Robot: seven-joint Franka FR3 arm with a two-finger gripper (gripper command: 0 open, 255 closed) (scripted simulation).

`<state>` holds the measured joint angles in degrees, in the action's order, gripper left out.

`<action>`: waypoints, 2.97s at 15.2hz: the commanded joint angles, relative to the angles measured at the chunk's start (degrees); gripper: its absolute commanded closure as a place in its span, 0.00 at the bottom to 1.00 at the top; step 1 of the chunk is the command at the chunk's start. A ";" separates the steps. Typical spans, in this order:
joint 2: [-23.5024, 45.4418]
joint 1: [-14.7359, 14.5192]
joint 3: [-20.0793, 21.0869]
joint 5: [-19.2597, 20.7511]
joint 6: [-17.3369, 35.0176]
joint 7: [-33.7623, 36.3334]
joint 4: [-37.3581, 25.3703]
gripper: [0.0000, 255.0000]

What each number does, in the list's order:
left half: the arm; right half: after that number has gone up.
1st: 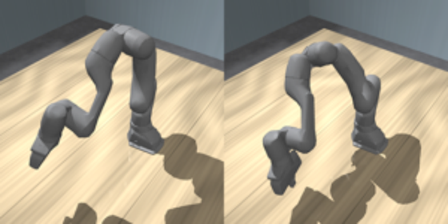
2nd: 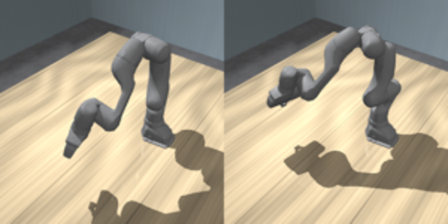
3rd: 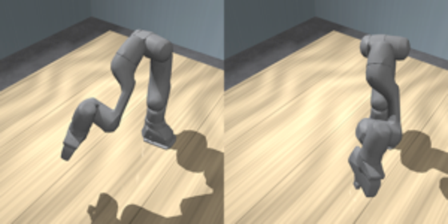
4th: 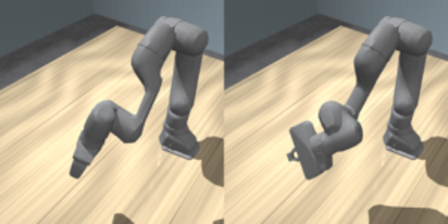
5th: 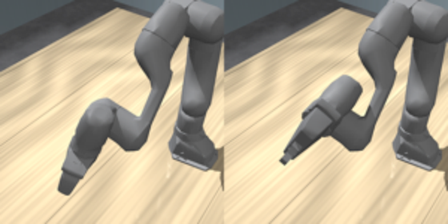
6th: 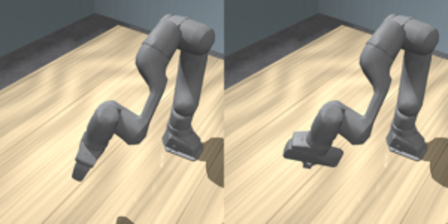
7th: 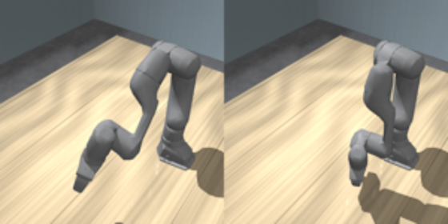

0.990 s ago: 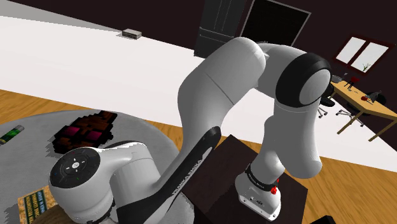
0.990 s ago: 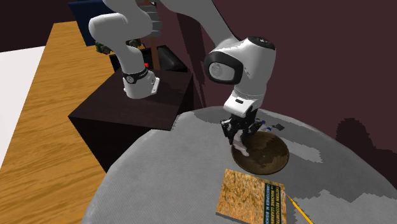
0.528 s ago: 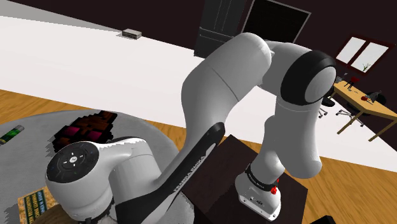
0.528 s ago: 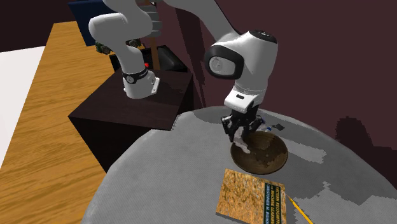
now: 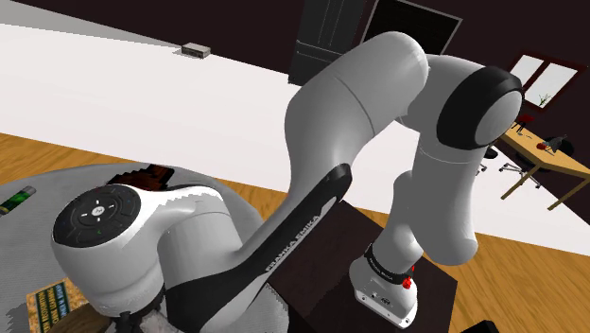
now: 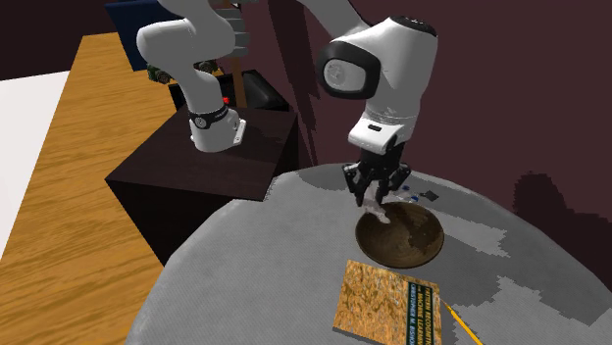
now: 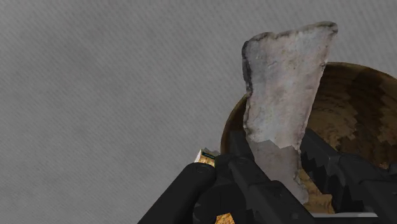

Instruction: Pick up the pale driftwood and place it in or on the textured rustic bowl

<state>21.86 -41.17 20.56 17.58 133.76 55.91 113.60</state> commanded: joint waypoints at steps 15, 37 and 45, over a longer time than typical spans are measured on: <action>14.67 -4.12 -1.95 2.84 -6.12 0.46 -20.14 1.00; 12.71 -4.07 -1.31 2.05 -8.30 0.22 -20.39 0.00; 12.71 -4.08 -1.32 2.05 -8.29 0.22 -20.39 0.00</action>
